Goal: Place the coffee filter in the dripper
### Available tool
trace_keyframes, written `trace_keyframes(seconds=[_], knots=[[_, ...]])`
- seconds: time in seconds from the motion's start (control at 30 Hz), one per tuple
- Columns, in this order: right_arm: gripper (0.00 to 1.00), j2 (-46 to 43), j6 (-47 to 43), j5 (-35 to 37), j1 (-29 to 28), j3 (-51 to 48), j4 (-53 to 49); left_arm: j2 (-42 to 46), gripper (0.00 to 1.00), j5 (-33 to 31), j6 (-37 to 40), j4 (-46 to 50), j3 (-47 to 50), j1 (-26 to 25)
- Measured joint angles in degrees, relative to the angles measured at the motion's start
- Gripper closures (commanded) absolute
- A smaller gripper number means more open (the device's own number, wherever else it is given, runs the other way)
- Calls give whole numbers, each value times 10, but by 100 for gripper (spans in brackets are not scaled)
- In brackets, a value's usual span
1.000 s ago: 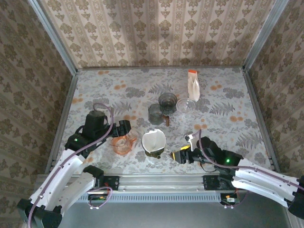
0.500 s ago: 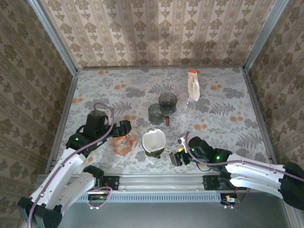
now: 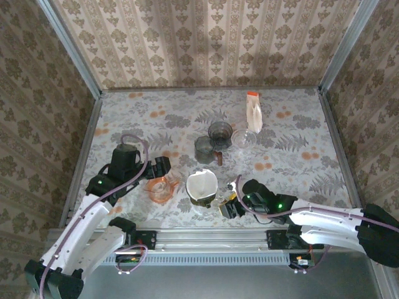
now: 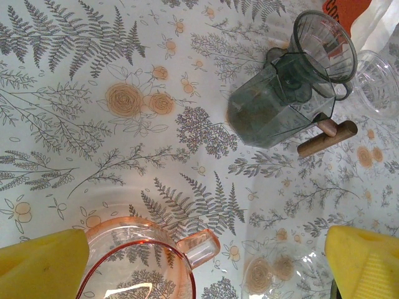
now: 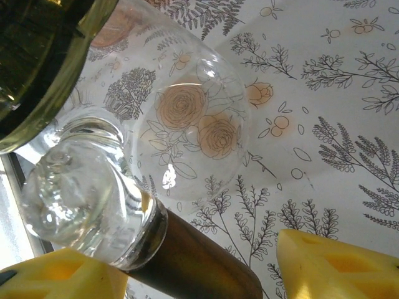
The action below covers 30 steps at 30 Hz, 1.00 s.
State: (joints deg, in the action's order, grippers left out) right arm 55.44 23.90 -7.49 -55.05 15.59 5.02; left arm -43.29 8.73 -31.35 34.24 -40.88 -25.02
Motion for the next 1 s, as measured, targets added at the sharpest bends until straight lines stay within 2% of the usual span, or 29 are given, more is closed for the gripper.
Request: trace_keyframes(seconds=[1.0], knots=[[57,45,-17,78,-52,18,41,0,1,3,0,1,0,4]])
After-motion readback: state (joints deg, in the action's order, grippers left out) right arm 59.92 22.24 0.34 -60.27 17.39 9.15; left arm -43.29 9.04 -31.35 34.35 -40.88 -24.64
